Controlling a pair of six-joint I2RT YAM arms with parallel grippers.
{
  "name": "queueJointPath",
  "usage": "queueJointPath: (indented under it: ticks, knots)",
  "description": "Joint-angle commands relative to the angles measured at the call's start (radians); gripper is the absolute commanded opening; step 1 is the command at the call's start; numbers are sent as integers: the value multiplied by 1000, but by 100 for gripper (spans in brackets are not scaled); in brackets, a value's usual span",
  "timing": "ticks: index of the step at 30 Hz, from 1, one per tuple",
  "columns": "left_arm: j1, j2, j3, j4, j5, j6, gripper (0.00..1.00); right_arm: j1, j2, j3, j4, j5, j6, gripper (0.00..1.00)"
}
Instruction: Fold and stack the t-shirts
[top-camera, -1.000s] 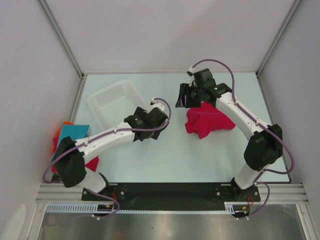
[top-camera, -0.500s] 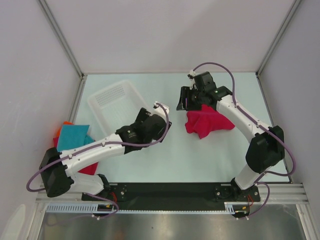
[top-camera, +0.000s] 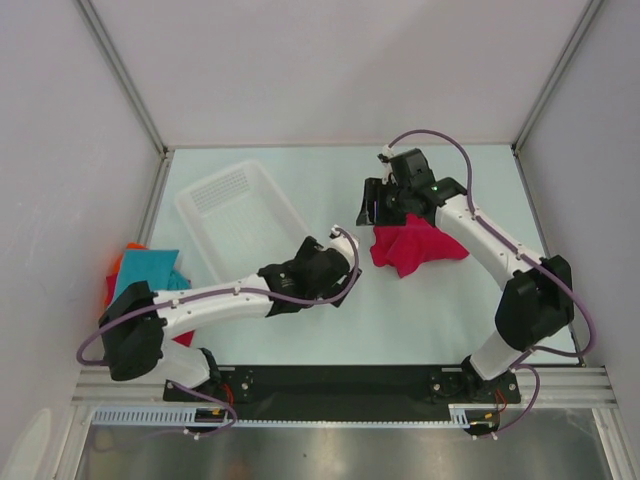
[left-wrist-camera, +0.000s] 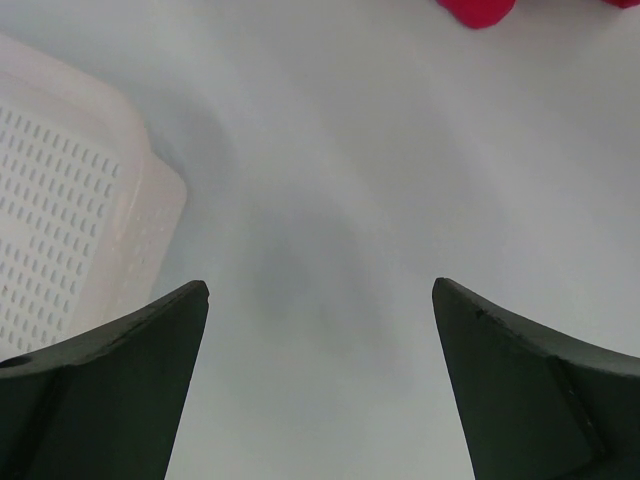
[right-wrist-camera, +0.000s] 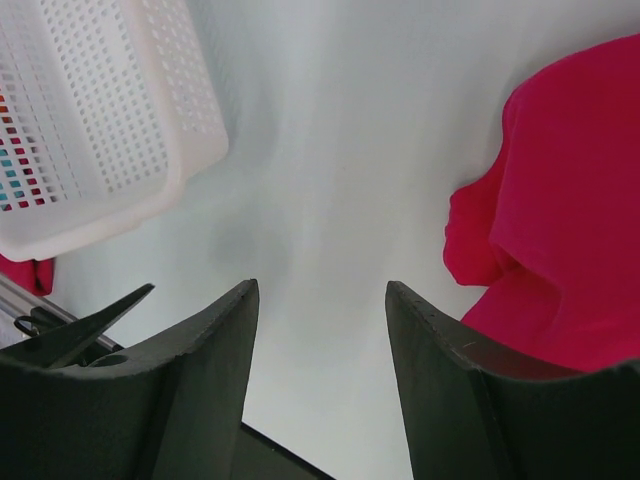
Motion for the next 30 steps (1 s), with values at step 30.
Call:
queueJointPath:
  ticks: [30]
  knots:
    - [510, -39, -69, -233, 44, -308, 100, -109, -235, -158, -4, -13, -51, 59]
